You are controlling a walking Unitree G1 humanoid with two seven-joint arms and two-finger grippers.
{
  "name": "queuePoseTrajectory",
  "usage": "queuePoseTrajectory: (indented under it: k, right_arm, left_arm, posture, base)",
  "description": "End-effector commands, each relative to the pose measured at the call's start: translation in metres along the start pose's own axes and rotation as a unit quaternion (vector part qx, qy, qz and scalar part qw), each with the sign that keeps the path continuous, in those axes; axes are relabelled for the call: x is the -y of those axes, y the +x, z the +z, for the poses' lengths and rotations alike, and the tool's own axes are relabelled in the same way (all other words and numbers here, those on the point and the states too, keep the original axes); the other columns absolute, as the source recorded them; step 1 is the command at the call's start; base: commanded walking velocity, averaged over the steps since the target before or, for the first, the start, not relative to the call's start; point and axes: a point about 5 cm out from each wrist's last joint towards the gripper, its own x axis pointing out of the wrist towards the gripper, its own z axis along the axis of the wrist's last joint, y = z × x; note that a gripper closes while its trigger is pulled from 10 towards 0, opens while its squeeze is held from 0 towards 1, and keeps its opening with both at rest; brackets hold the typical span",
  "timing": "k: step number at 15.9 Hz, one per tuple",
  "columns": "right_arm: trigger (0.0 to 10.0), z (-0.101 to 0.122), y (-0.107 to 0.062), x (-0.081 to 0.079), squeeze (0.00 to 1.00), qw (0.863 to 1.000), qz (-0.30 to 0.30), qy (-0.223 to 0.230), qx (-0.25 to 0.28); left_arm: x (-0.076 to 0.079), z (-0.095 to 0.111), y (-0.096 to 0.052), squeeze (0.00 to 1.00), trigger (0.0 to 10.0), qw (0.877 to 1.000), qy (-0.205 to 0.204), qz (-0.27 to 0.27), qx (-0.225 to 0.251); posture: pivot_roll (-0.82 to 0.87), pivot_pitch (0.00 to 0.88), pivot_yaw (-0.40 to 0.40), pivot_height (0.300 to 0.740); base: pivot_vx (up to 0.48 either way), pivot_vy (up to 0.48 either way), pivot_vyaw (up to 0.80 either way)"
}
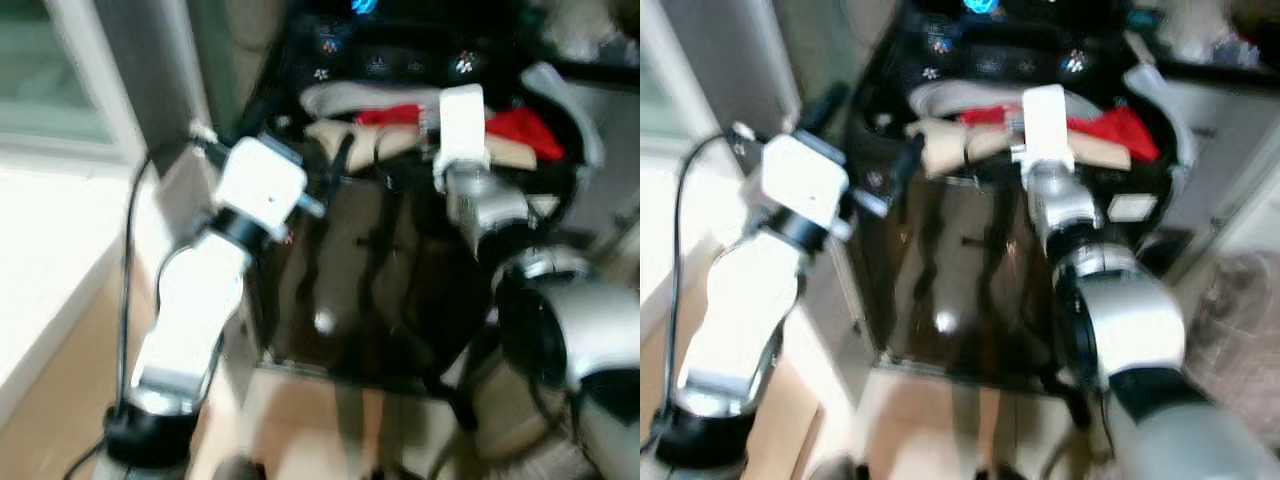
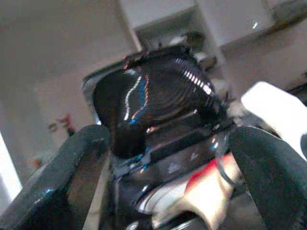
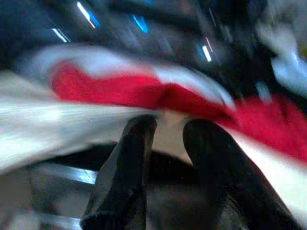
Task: Clothes washing
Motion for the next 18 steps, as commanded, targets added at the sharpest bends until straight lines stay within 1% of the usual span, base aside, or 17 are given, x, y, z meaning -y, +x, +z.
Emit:
queuePoseTrajectory:
  k: [1, 2, 3, 4, 6, 8, 10, 11, 12, 13, 14, 15, 16, 17, 18]
  right_arm:
    - [10.0, 0.011, 0.001, 0.003, 0.0, 1.0, -0.005, -0.014, 0.021]
    - [10.0, 0.018, 0.001, 0.004, 0.0, 0.999, -0.012, -0.015, 0.034]
    - [10.0, 0.02, 0.001, 0.006, 0.0, 0.999, -0.017, -0.017, 0.039]
    - [10.0, 0.019, 0.002, 0.008, 0.0, 0.999, -0.028, -0.01, 0.041]
    - [10.0, 0.014, 0.001, 0.007, 0.0, 0.999, -0.025, -0.005, 0.036]
    - [10.0, -0.001, 0.0, 0.008, 0.0, 0.999, -0.031, 0.032, 0.026]
    - [10.0, -0.025, -0.003, 0.006, 0.0, 0.998, -0.034, 0.056, 0.001]
    - [10.0, -0.031, -0.004, 0.006, 0.0, 0.997, -0.036, 0.075, -0.009]
    - [10.0, -0.038, -0.006, 0.004, 0.0, 0.993, -0.04, 0.107, -0.016]
    - [10.0, -0.039, -0.007, 0.004, 0.0, 0.991, -0.044, 0.126, -0.008]
    - [10.0, -0.036, -0.007, 0.006, 0.0, 0.989, -0.051, 0.141, 0.013]
    - [10.0, -0.032, -0.007, 0.01, 0.0, 0.986, -0.059, 0.15, 0.031]
    - [10.0, -0.031, -0.007, 0.012, 0.0, 0.986, -0.062, 0.151, 0.035]
    - [10.0, -0.027, -0.007, 0.018, 0.0, 0.984, -0.072, 0.156, 0.05]
    - [10.0, -0.024, -0.006, 0.025, 0.0, 0.982, -0.082, 0.164, 0.055]
  left_arm:
    - [0.003, 0.001, 0.003, 0.0, 10.0, 1.0, -0.001, -0.009, 0.002]
    - [0.004, 0.001, 0.004, 0.0, 10.0, 1.0, -0.001, -0.01, 0.002]
    - [0.004, 0.001, 0.004, 0.0, 10.0, 1.0, -0.001, -0.011, 0.002]
    - [0.004, 0.0, 0.004, 0.0, 10.0, 1.0, -0.001, -0.012, 0.002]
    - [0.004, 0.0, 0.004, 0.0, 10.0, 1.0, 0.0, -0.013, 0.001]
    - [0.004, -0.001, 0.003, 0.0, 10.0, 1.0, -0.001, -0.012, 0.0]
    - [0.003, -0.001, 0.002, 0.0, 10.0, 1.0, -0.002, -0.007, -0.003]
    - [0.003, -0.002, 0.002, 0.0, 10.0, 1.0, -0.004, -0.005, -0.005]
    - [0.003, -0.004, 0.002, 0.0, 10.0, 1.0, -0.004, -0.004, -0.008]
    - [0.004, -0.005, 0.003, 0.0, 10.0, 1.0, -0.007, -0.004, -0.01]
    - [0.005, -0.004, 0.004, 0.0, 10.0, 1.0, -0.015, -0.004, -0.007]
    - [0.007, -0.001, 0.005, 0.0, 10.0, 1.0, -0.017, -0.008, 0.002]
    - [0.007, 0.001, 0.006, 0.0, 10.0, 1.0, -0.015, -0.008, 0.01]
    - [0.006, 0.006, 0.006, 0.0, 10.0, 1.0, -0.009, -0.005, 0.027]
    - [0.008, 0.012, 0.007, 0.05, 10.0, 0.999, 0.0, -0.011, 0.049]
  posture:
    - [0.11, 0.015, -0.027, 0.731]
    - [0.11, 0.015, -0.027, 0.731]
    - [0.11, 0.015, -0.027, 0.731]
    - [0.11, 0.009, -0.024, 0.731]
    - [0.11, 0.009, -0.024, 0.731]
    - [0.11, 0.014, -0.028, 0.731]
    - [0.1, 0.02, -0.02, 0.731]
    - [0.1, 0.02, -0.02, 0.731]
    - [0.09, 0.02, -0.02, 0.731]
    - [0.08, 0.022, -0.012, 0.731]
    - [0.08, 0.022, -0.012, 0.731]
    - [0.08, 0.02, -0.016, 0.731]
    - [0.08, 0.018, -0.015, 0.731]
    - [0.08, 0.016, -0.017, 0.731]
    - [0.08, 0.01, -0.022, 0.731]
  base:
    - [0.0, 0.0, 0.0]
    - [0.0, 0.0, 0.0]
    - [0.0, 0.0, 0.0]
    - [0.0, 0.0, 0.0]
    - [0.0, 0.0, 0.0]
    - [0.0, 0.0, 0.0]
    - [0.0, 0.0, 0.0]
    - [0.0, 0.0, 0.0]
    - [0.0, 0.0, 0.0]
    - [0.0, 0.0, 0.0]
    - [0.424, 0.0, 0.0]
    - [0.458, 0.0, 0.0]
    - [0.465, 0.0, 0.0]
    - [0.465, 0.0, 0.0]
    - [0.469, 0.0, 0.0]
